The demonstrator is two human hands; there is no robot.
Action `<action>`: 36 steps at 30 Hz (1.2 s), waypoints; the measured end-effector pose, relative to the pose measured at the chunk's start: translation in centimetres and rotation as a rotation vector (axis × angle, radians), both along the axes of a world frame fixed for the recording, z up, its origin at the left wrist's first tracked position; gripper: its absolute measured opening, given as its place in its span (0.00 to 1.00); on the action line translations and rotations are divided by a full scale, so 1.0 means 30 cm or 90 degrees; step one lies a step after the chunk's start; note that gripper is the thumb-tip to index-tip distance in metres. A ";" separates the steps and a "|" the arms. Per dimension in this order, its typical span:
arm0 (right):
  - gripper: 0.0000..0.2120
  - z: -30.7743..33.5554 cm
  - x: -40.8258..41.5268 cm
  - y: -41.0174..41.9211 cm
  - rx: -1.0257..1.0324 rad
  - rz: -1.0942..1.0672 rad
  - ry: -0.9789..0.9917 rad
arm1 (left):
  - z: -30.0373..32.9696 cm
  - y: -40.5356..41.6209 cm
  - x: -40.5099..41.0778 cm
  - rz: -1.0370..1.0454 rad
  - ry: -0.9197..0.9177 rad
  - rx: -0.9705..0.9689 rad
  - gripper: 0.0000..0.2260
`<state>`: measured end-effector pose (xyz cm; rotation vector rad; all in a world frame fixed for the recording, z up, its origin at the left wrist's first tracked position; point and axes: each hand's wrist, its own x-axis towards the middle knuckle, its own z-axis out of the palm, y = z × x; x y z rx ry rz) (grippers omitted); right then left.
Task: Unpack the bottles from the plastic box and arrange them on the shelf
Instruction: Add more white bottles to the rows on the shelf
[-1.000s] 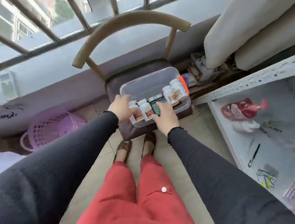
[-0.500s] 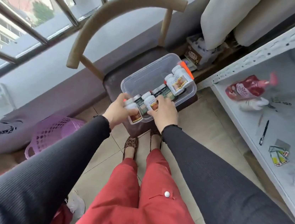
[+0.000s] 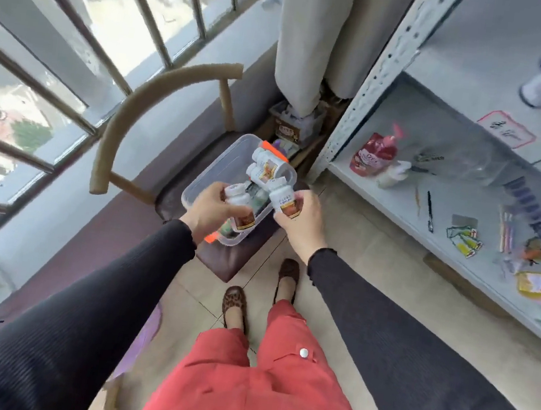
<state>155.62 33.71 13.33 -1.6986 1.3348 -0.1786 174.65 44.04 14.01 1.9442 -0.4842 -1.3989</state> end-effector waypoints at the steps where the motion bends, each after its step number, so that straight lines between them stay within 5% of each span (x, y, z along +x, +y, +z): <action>1: 0.21 0.051 -0.058 -0.028 0.005 -0.044 -0.025 | 0.048 -0.058 -0.038 -0.029 -0.007 -0.017 0.24; 6: 0.26 0.272 -0.416 -0.172 -0.035 -0.212 -0.099 | 0.300 -0.386 -0.348 -0.134 -0.005 -0.162 0.13; 10: 0.31 0.427 -0.749 -0.300 -0.068 -0.278 -0.167 | 0.449 -0.630 -0.673 -0.260 0.023 -0.241 0.16; 15: 0.25 0.551 -1.188 -0.463 -0.019 -0.361 -0.307 | 0.606 -0.875 -1.134 -0.363 0.071 -0.303 0.08; 21: 0.18 0.676 -1.619 -0.644 -0.036 -0.468 -0.354 | 0.733 -1.100 -1.597 -0.388 0.129 -0.376 0.13; 23: 0.19 0.700 -1.730 -0.699 -0.060 -0.479 -0.363 | 0.778 -1.168 -1.719 -0.418 0.120 -0.402 0.20; 29: 0.05 0.794 -2.001 -0.884 -0.139 -0.525 -0.470 | 0.890 -1.440 -2.024 -0.516 0.096 -0.466 0.13; 36: 0.12 0.872 -2.222 -1.107 -0.250 -0.609 -0.459 | 0.879 -1.832 -2.297 -0.587 -0.016 -0.488 0.13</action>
